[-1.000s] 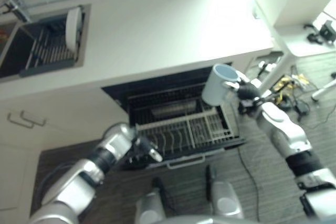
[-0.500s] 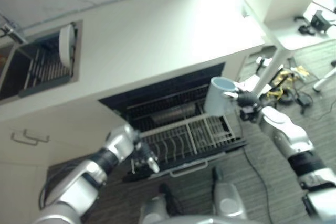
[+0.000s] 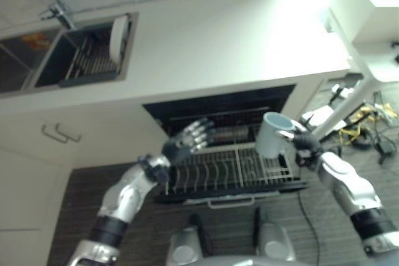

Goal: Place the dishes in the dishwasher.

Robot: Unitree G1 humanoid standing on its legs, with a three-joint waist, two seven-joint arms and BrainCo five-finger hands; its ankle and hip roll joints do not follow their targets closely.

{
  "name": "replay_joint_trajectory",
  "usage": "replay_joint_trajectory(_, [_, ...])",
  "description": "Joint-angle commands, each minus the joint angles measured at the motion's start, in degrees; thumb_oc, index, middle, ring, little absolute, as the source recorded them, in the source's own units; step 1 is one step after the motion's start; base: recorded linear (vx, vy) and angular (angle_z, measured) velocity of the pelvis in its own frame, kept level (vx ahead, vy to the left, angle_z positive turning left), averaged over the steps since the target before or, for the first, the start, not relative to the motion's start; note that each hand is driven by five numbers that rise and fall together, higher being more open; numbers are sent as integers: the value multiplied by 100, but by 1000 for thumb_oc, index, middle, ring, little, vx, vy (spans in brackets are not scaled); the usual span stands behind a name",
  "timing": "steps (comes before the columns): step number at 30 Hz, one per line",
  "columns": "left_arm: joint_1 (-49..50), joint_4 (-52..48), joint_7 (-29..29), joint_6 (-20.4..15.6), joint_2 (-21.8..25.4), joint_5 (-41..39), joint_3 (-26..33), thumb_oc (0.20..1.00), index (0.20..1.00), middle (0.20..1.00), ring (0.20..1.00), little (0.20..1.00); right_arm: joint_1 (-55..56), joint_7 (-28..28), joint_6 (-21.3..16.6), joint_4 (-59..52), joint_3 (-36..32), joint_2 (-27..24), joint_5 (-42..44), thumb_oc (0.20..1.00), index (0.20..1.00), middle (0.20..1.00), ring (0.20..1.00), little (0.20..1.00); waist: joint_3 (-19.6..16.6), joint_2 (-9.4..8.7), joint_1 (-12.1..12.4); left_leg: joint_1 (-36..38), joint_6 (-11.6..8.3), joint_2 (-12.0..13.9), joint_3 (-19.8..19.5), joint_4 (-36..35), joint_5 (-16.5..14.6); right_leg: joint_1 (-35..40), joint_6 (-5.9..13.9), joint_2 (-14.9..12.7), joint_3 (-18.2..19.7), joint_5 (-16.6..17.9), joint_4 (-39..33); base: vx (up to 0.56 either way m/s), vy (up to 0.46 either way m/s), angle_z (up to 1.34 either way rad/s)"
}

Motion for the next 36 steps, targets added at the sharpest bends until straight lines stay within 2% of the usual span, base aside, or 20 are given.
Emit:
replay_joint_trajectory(1, [-322, -95, 197, -419, 115, -279, -244, 1000, 1000, 1000, 1000, 1000, -349, -79, -323, -329, -104, 127, -172, 200, 200, 200, 200, 200, -152, -154, 42, -122, -306, 226, -208, 216, -309, 191, 205, -331, 98, -516, 227, 58, -56, 2])
replay_joint_trajectory(6, [-269, -132, 382, -285, -60, -81, -416, 1000, 1000, 1000, 1000, 1000, -404, -349, -310, -81, -51, 188, -472, 200, 200, 200, 200, 200, -197, -209, 115, -106, -287, 228, -234, 216, -315, 223, 229, -314, 90, -507, 227, 43, -58, 1])
replay_joint_trajectory(11, [-291, -261, 496, -117, -127, -46, -567, 1000, 1000, 1000, 1000, 1000, -694, -609, -377, 684, 0, 108, -689, 200, 200, 200, 200, 200, -180, -257, 275, -141, -281, 241, -289, 216, -303, 255, 254, -308, 36, -480, 227, 13, -77, 4])
replay_joint_trajectory(18, [-416, -240, 465, -80, -46, -298, -666, 1000, 1000, 1000, 1000, 1000, -1505, -784, -302, 2181, 422, -163, -776, 200, 200, 200, 200, 200, -106, -283, 542, -227, -326, 282, -372, 216, -225, 294, 267, -341, -116, -438, 227, -1, -68, 7])
replay_joint_trajectory(27, [-628, -193, 406, -56, 187, -645, -783, 1000, 1000, 1000, 1000, 1000, -2398, -266, -371, 3830, 761, -447, -512, 200, 200, 200, 200, 200, 31, -180, 795, -352, -393, 231, -535, 216, -111, 258, 251, -426, -279, -397, 227, -13, -22, 9])
replay_joint_trajectory(30, [-922, -53, 367, -242, 268, -902, -947, 1000, 1000, 1000, 1000, 1000, -3008, -81, -366, 4623, 851, -515, -442, 200, 200, 200, 200, 200, 178, -63, 836, -458, -411, 156, -611, 216, -87, 126, 220, -471, -310, -368, 227, -114, 52, 10])
replay_joint_trajectory(36, [-1214, 77, 261, -413, 329, -1106, -1079, 1000, 1000, 1000, 1000, 1000, -3441, 97, -438, 5406, 960, -551, -381, 200, 200, 200, 200, 200, 346, 41, 875, -578, -400, 66, -698, 216, -112, -65, 200, -527, -358, -323, 227, -84, 26, 8])
